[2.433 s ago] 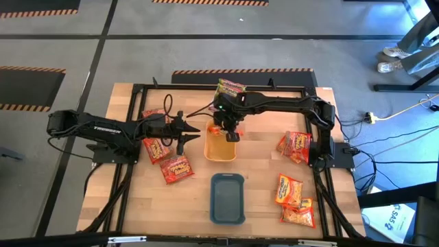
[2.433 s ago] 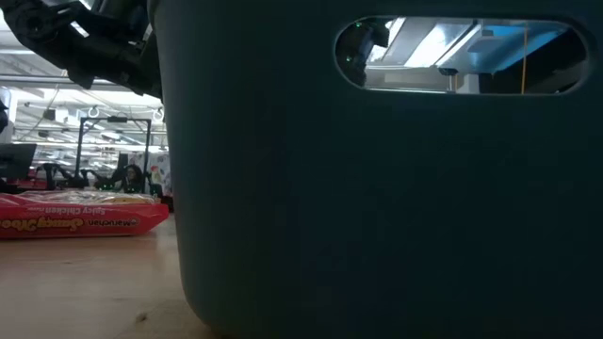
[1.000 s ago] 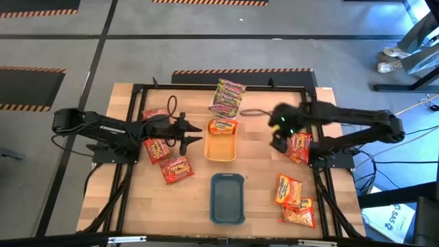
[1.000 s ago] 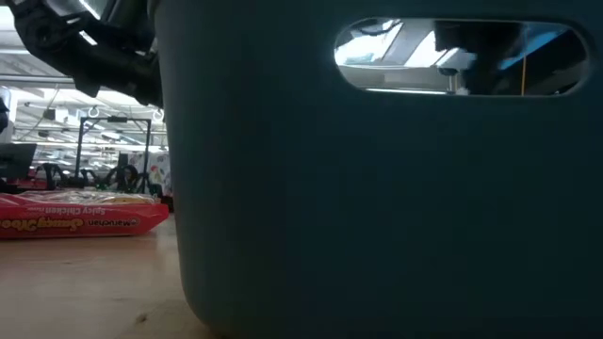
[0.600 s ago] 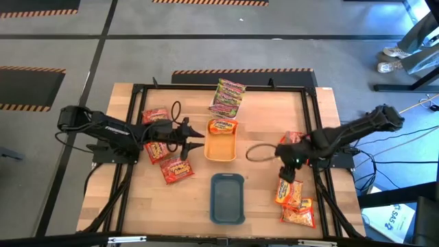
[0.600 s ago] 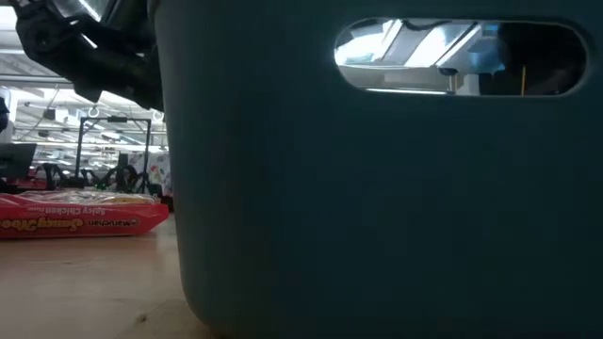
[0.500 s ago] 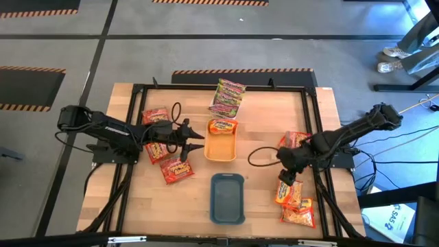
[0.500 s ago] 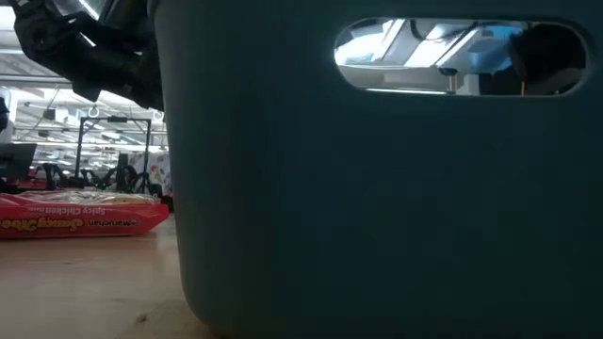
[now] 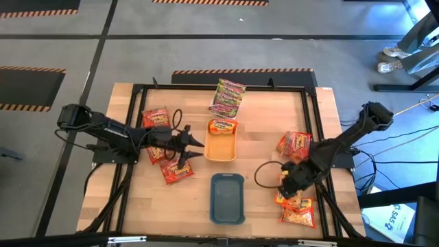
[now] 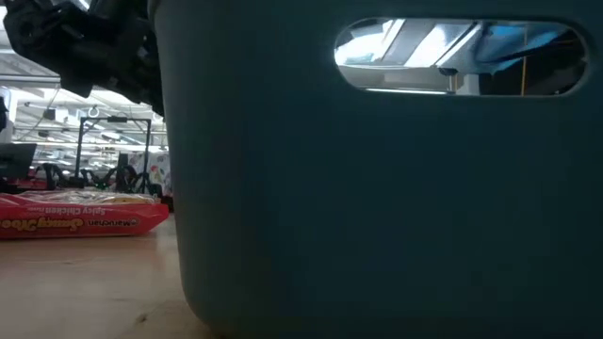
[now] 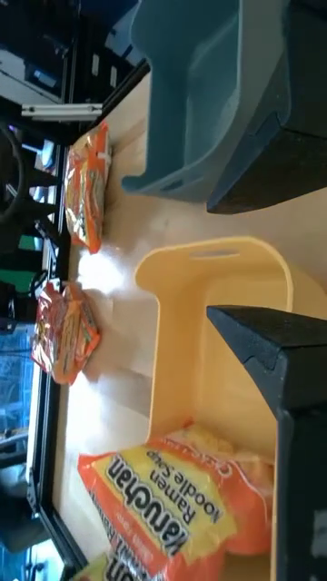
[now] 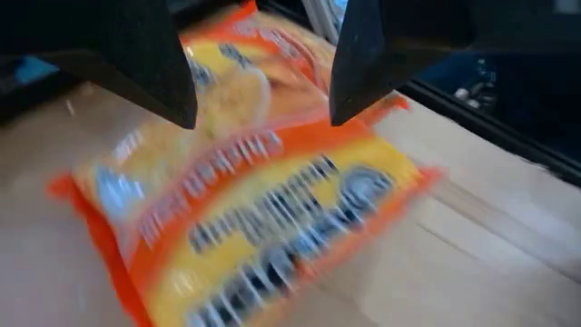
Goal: Sort Maruchan noodles
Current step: Put the yellow noodle pack into the yellow bin
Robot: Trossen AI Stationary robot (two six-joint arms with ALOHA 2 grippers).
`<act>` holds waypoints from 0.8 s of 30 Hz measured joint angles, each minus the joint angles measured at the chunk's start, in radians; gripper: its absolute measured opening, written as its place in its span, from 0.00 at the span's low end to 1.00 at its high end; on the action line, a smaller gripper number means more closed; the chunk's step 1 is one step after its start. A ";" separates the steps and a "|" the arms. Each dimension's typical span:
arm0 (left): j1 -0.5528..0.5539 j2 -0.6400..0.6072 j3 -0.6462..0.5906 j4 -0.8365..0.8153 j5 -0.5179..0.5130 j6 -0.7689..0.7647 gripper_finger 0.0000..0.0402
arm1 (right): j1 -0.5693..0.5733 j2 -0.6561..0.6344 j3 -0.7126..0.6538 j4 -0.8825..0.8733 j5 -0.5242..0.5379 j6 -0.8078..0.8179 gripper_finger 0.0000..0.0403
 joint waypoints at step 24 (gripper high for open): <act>-0.080 0.128 0.275 -0.279 -0.069 -0.070 0.43 | -0.127 0.227 0.001 0.335 0.493 -0.592 0.58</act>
